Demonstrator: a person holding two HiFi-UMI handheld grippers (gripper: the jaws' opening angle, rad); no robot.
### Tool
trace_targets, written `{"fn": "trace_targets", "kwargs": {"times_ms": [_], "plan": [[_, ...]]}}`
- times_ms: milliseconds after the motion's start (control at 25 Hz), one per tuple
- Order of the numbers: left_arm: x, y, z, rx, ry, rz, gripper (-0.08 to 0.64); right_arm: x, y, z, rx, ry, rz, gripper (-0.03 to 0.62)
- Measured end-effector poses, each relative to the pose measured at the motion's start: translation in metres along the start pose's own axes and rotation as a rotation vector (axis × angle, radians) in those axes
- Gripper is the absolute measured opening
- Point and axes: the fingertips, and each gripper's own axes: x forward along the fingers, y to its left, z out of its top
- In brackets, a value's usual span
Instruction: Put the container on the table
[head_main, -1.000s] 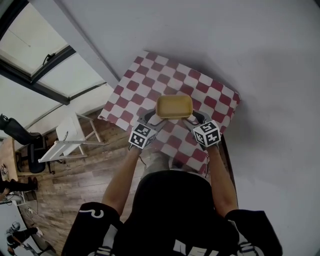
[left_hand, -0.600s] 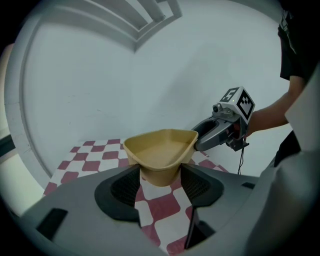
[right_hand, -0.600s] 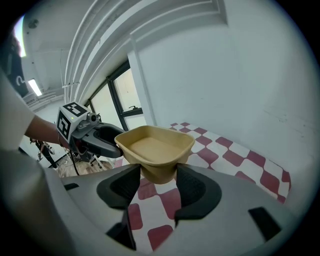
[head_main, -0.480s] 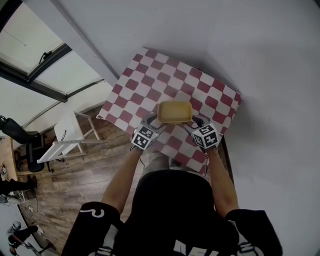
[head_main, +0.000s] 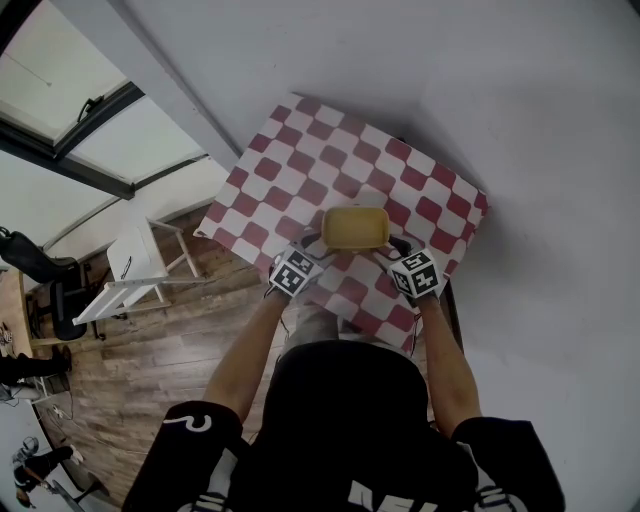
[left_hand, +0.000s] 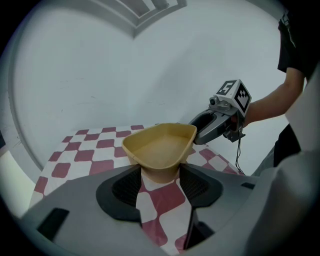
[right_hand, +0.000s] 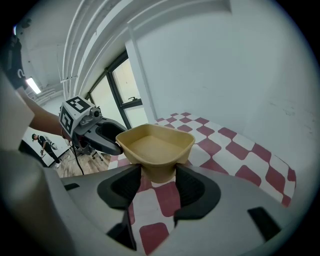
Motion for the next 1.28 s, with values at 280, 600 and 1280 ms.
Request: {"fn": "trace_targets", "kwargs": {"times_ms": [280,600,1280], "plan": [[0.007,0.006,-0.007,0.011,0.028,-0.016,0.25,0.01,-0.006,-0.006,-0.002,0.019,0.005,0.226],[0.019,0.011,-0.012,0.001,0.051,-0.02,0.242,0.017,-0.015,-0.01,-0.002,0.033,0.0,0.221],[0.034,0.023,-0.028,-0.024,0.098,0.008,0.219,0.031,-0.023,-0.015,-0.012,0.068,0.002,0.201]]}}
